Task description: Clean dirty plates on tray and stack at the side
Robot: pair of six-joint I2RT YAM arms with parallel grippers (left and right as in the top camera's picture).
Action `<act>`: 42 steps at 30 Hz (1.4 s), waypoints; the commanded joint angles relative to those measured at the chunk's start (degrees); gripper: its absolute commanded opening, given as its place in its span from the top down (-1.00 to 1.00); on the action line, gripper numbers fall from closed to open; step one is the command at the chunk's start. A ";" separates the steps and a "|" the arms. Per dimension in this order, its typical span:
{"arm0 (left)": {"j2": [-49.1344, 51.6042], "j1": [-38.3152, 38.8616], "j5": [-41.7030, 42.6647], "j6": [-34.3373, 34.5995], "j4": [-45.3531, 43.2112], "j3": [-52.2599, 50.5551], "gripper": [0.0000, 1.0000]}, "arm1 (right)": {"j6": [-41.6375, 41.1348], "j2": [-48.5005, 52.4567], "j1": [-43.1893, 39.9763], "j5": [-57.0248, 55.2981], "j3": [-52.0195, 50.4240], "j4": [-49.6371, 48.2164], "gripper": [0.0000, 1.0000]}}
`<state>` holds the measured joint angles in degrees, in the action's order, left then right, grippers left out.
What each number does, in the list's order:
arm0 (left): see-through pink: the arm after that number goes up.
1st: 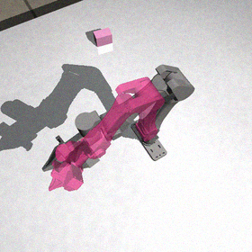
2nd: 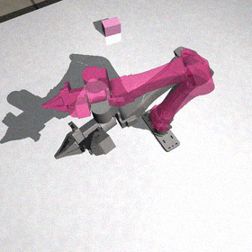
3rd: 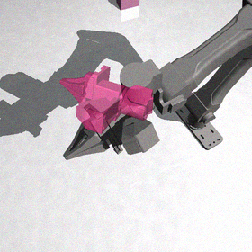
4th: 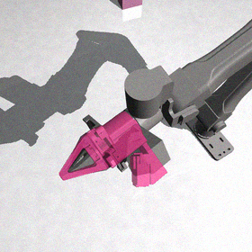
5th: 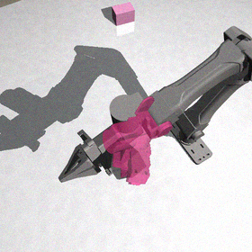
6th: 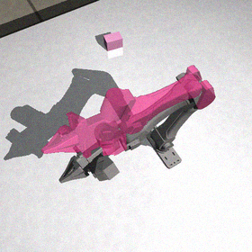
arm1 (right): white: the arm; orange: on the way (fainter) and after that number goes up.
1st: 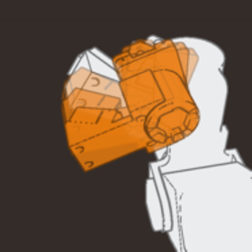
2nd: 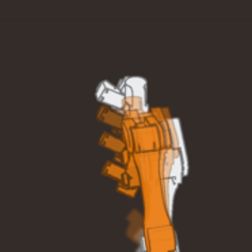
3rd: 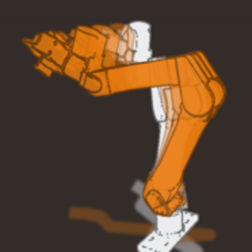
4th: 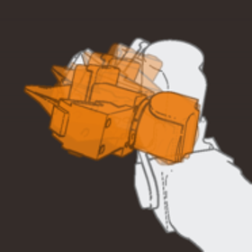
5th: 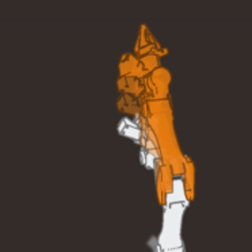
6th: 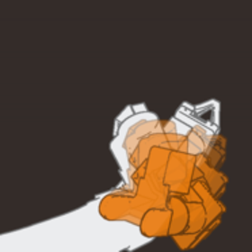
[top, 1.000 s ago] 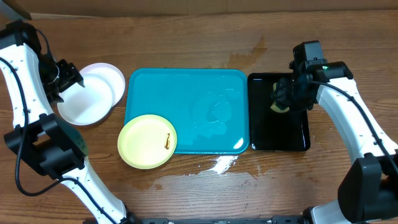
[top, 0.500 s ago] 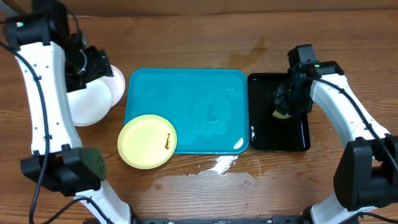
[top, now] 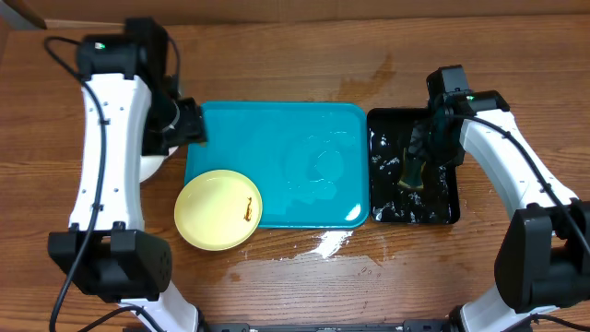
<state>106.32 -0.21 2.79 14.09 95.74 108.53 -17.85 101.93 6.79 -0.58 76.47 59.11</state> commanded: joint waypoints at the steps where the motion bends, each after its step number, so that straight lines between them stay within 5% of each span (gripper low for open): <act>1: -1.46 0.28 -1.07 1.57 -1.62 -7.26 -0.51 | 0.26 0.22 -0.09 0.24 -0.37 -0.59 -0.22; 8: -1.46 0.26 1.31 1.49 -7.21 -22.16 -0.50 | 0.28 0.22 -0.09 0.24 -2.34 -2.54 -0.51; 14: -1.46 -0.04 -3.98 3.32 -8.22 -29.38 -0.53 | 0.26 0.22 -0.09 0.24 -4.87 -5.18 -0.55; 19: -1.55 -0.31 -5.09 7.89 -10.25 -29.29 -0.55 | 0.26 0.22 -0.09 0.24 -5.01 -5.31 -1.00; 27: -2.47 -0.37 -15.82 21.99 -12.70 -29.31 -0.54 | 0.26 0.22 -0.09 0.24 -5.01 -5.31 -1.00; 37: -9.40 -0.94 -15.91 19.54 -14.67 -32.13 -0.71 | 0.26 0.22 -0.09 0.22 -5.01 -6.40 -1.00; 42: -11.04 -2.71 -11.23 18.78 -25.66 -42.69 -0.62 | 0.26 0.22 -0.09 0.22 -5.01 -7.96 -1.00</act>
<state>95.88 -1.43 -11.57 32.91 73.63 71.35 -17.72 101.93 6.79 -0.36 71.59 51.64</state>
